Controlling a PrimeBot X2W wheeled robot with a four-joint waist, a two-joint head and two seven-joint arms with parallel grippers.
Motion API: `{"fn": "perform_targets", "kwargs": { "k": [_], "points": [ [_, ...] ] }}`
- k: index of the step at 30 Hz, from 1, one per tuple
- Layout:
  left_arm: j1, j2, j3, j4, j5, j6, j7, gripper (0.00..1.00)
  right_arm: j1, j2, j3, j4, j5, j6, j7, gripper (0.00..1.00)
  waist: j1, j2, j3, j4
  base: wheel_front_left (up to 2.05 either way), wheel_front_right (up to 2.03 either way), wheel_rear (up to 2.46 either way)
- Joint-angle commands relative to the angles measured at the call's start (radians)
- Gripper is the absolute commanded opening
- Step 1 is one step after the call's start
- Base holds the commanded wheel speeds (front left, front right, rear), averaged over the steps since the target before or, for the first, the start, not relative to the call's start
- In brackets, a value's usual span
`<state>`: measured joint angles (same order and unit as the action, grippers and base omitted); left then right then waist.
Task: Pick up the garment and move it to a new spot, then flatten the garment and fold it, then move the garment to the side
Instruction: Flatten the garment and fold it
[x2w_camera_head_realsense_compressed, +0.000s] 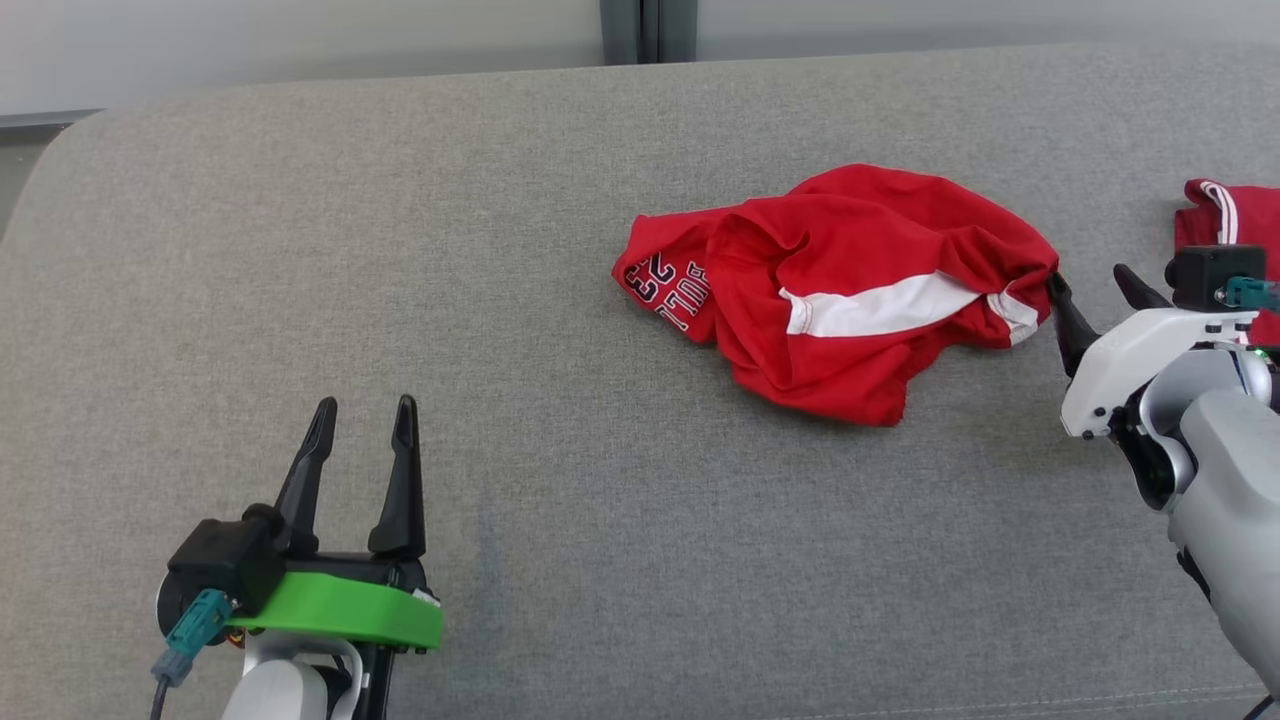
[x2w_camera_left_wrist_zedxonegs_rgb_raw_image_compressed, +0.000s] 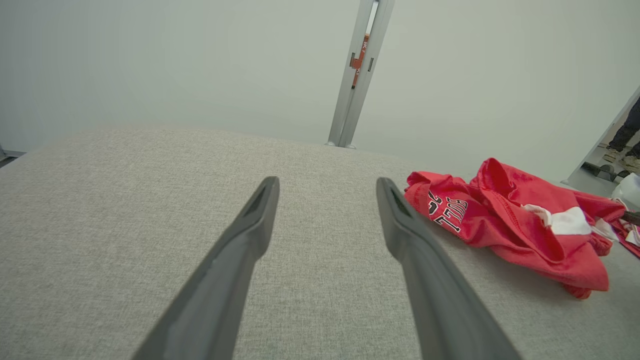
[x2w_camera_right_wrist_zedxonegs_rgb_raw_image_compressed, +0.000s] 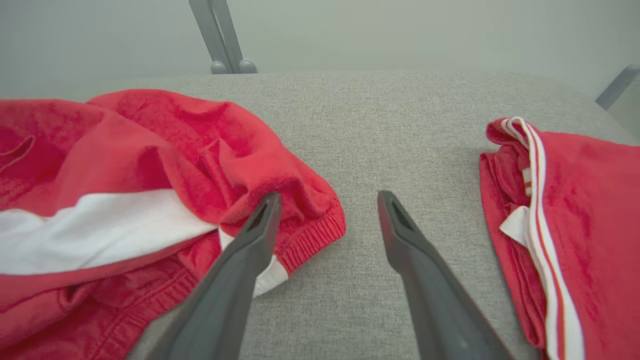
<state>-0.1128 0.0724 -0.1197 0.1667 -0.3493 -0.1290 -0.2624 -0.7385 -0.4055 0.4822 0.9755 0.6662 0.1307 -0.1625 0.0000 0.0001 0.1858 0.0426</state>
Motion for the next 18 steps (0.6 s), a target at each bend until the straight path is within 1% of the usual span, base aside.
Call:
{"fn": "perform_targets", "kwargs": {
  "k": [1,4,6,8,10,12,14,18],
  "points": [
    [-0.008,0.005,0.005,0.002,0.01,-0.002,-0.003,1.0,0.003,0.001,-0.016,0.008,-0.022,0.0,-0.033,1.0,0.0,-0.0001,-0.011,-0.008,0.0,0.0,0.0],
    [0.006,0.004,0.013,0.003,0.009,-0.002,-0.003,1.0,0.029,0.014,-0.05,-0.016,-0.08,0.0,-0.085,1.0,0.0,-0.0001,-0.027,-0.019,0.0,0.0,0.0],
    [0.017,0.003,0.019,0.004,0.008,-0.002,-0.003,1.0,0.057,0.023,-0.087,-0.062,-0.131,0.0,-0.099,1.0,0.0,-0.0001,-0.039,-0.029,0.0,0.0,0.0],
    [0.026,0.001,0.024,0.003,0.007,-0.002,-0.003,1.0,0.095,0.032,-0.144,-0.157,-0.191,0.0,-0.104,1.0,0.0,-0.0001,-0.05,-0.038,0.0,0.0,0.0],
    [0.032,-0.001,0.028,0.0,0.007,-0.002,-0.003,1.0,0.176,0.055,-0.211,-0.277,-0.254,0.0,-0.102,1.0,0.0,-0.0001,-0.06,-0.043,0.0,0.0,0.0],
    [0.042,-0.003,0.033,-0.004,0.005,-0.002,-0.003,1.0,0.274,0.095,-0.278,-0.409,-0.315,0.0,-0.102,1.0,0.0,-0.0001,-0.073,-0.049,0.0,0.0,0.0],
    [0.05,-0.005,0.038,-0.005,0.007,-0.002,-0.003,1.0,0.351,0.135,-0.323,-0.516,-0.369,0.0,-0.102,1.0,0.0,-0.0001,-0.084,-0.053,0.0,0.0,0.0],
    [0.062,-0.007,0.045,-0.005,0.015,-0.002,-0.003,1.0,0.487,0.205,-0.381,-0.657,-0.448,0.0,-0.103,1.0,0.0,-0.0001,-0.103,-0.057,0.0,0.0,0.0]
  ]
}}
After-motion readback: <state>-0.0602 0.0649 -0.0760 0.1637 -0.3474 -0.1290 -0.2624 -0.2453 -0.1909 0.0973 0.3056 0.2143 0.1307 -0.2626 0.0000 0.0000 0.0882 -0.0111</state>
